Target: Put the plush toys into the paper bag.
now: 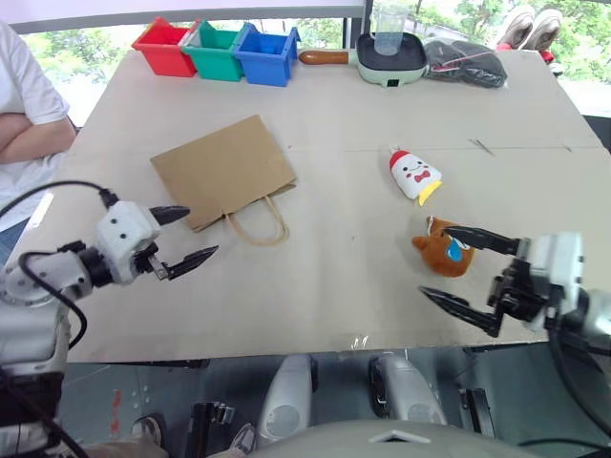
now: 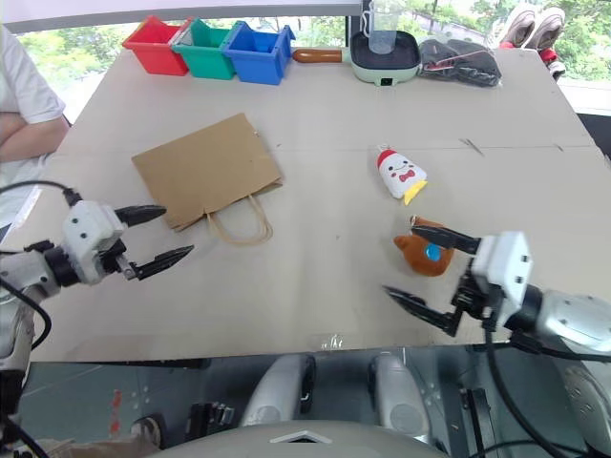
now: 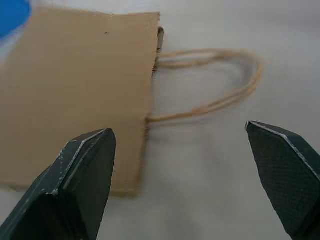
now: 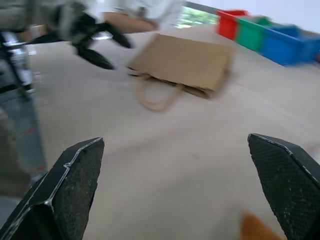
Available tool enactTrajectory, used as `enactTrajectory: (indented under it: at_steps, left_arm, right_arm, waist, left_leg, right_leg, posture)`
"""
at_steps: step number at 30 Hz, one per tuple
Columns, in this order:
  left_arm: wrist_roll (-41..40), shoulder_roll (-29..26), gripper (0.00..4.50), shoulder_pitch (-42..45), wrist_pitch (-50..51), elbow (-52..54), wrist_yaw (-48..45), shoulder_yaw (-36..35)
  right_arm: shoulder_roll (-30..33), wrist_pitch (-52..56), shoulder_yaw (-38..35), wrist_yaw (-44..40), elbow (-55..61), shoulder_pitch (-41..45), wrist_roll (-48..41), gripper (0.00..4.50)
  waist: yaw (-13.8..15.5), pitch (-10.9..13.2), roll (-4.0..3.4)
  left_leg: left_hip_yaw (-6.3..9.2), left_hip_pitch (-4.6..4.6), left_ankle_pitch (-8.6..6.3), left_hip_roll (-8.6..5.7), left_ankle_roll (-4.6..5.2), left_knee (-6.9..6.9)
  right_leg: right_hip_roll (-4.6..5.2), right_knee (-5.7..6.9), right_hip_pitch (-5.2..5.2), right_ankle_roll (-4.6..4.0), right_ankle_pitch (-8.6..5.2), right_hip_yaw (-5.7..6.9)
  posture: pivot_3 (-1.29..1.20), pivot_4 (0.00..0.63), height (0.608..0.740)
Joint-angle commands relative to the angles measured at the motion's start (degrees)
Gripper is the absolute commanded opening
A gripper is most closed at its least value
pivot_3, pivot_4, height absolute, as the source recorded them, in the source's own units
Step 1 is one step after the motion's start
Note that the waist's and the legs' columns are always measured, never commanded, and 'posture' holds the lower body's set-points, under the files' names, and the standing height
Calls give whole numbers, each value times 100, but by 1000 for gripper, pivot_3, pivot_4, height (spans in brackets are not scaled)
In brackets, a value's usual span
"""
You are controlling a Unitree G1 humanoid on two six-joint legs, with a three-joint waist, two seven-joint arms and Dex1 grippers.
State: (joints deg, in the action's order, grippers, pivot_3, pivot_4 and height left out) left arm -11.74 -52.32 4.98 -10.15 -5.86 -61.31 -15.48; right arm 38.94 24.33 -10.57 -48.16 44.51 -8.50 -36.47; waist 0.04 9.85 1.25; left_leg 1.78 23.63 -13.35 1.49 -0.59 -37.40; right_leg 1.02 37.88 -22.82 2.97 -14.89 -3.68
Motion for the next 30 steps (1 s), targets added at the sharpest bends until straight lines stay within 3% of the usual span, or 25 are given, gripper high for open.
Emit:
enactTrajectory:
  at_steps: [1, 5, 10, 13, 14, 15, 16, 20, 21, 25, 26, 30]
  left_arm:
    - [471, 18, 4489, 428, -918, -486, 14, 428]
    - [728, 157, 4489, 903, -1486, -1058, -5, 905]
    - [650, 429, 2282, 1406, -1708, -1622, -251, 1365]
    - [247, 606, 916, 1537, -1277, -1553, -474, 1397]
    - [-141, 702, 339, 1534, -679, -1355, -579, 1338]
    - [-413, 763, 93, 1526, -250, -1207, -653, 1293]
    - [-592, 796, 0, 1513, 57, -1089, -696, 1259]
    - [-2636, 926, 0, 1313, 2632, 415, -726, 969]
    - [-3007, 949, 0, 1258, 3064, 757, -634, 918]
    - [-3515, 1021, 0, 1184, 3798, 1540, -310, 821]
    - [-3586, 1038, 0, 1178, 3914, 1690, -225, 796]
    - [-3817, 1114, 0, 1123, 4217, 2254, 103, 686]
  right_arm:
    - [-53, -70, 260, 212, 141, 146, 163, 4500]
    - [-91, -94, 455, 384, 164, 186, 323, 4500]
    - [-168, -146, 615, 663, 292, -1, 611, 4500]
    - [-239, 17, 699, 926, 357, -9, 660, 4500]
    - [-285, 178, 763, 1021, 314, 51, 579, 4249]
    - [-315, 295, 808, 1091, 283, 97, 514, 3980]
    - [-334, 380, 836, 1135, 265, 131, 463, 3760]
    - [-935, 544, 1754, 1638, -447, 1163, 1107, 1868]
    - [-1207, 608, 2096, 1770, -783, 1571, 1313, 1734]
    - [-2030, 398, 2927, 1791, -2233, 2735, 1929, 202]
    - [-2172, 276, 3053, 1653, -2592, 2937, 1995, 11]
    - [-2858, -333, 3340, 1040, -4420, 3849, 2158, 11]
  waist:
    - [3, 0, 1]
    - [-12, 0, 2]
    - [-61, -1, 4]
    - [-77, -1, 4]
    - [-79, -1, 4]
    - [-85, -1, 4]
    - [-89, -1, 4]
    - [-122, -1, 14]
    - [-139, -1, 14]
    - [-226, 1, 8]
    - [-209, 1, 8]
    - [-219, 2, 7]
  left_leg:
    - [0, 3, 0, 0, 0, 0]
    - [3, 8, 0, 0, 0, 0]
    - [5, 8, 0, 0, 1, -1]
    - [8, 9, 0, 0, 1, -1]
    - [9, 9, 0, 0, 1, -2]
    - [10, 9, 0, 0, 1, -2]
    - [10, 8, 0, 1, 1, -2]
    - [14, 9, 0, 6, 1, -7]
    - [15, 10, 0, 6, 0, -8]
    - [18, 2, 2, 9, -1, -8]
    - [22, 3, 2, 9, -1, -8]
    - [23, 11, 2, 2, -1, -4]
  right_leg:
    - [0, 0, -1, 2, 1, 0]
    - [-3, 3, -8, 21, 12, 2]
    - [-5, 10, -8, 22, 12, 5]
    - [-5, 11, -8, 22, 13, 6]
    - [-5, 12, -9, 22, 13, 7]
    - [-6, 14, -8, 22, 13, 7]
    - [-6, 15, -8, 22, 13, 7]
    - [-9, 18, -8, 22, 13, 9]
    - [-9, 18, -8, 22, 13, 10]
    - [-13, 29, -9, 20, 13, 10]
    - [-15, 31, -9, 19, 13, 14]
    - [-7, 22, -12, 19, 14, 20]
  posture:
    - [0, 150, 740]
    - [0, 150, 740]
    - [0, 150, 740]
    - [0, 150, 740]
    - [0, 150, 740]
    - [0, 150, 740]
    - [0, 150, 740]
    - [0, 150, 740]
    - [0, 150, 740]
    - [0, 150, 740]
    - [0, 150, 740]
    - [0, 150, 740]
